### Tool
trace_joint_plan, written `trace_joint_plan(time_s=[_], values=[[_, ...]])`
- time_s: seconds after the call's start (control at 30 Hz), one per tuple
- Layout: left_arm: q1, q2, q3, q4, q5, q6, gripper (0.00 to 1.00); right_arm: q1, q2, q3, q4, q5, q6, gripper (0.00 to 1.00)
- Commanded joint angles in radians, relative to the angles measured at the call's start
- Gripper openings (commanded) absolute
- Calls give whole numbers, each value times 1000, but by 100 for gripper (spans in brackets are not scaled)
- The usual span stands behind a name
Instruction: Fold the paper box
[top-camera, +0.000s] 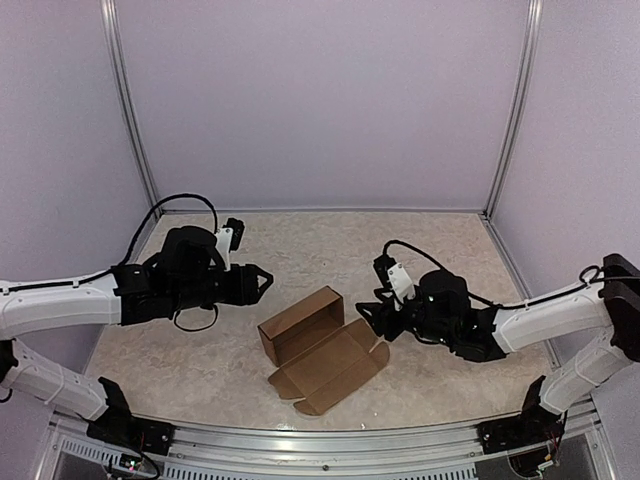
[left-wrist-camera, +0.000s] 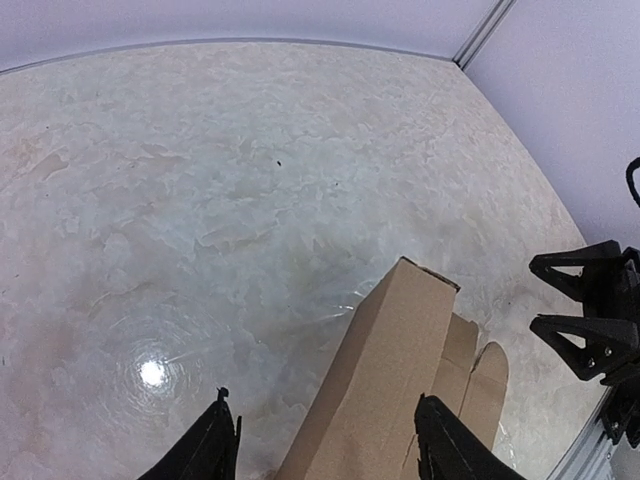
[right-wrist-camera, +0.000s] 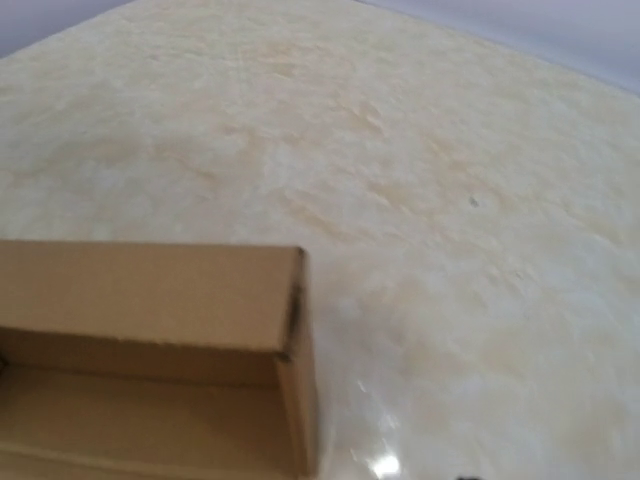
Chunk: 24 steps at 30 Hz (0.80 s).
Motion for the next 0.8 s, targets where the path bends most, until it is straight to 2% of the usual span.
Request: trace_joint_plan(time_s=[0.0,0.1,0.23,0.43,0.77], values=[[10,-33,-6,40,26,38,59,-38,-133,2,-336,-29,137,55],[11,-30,-1,64,71,50,60,-58,-192,31,-536,-36,220,57],[8,3,28,59,113,62,61,-78,-284,-13,-618,-118,345,63],[6,79,66,32,147,79,61,-80,-356,-64,-668,-249,546,65],[11,186,100,17,179,80,61,-84,-267,-113,-613,-363,751,64]])
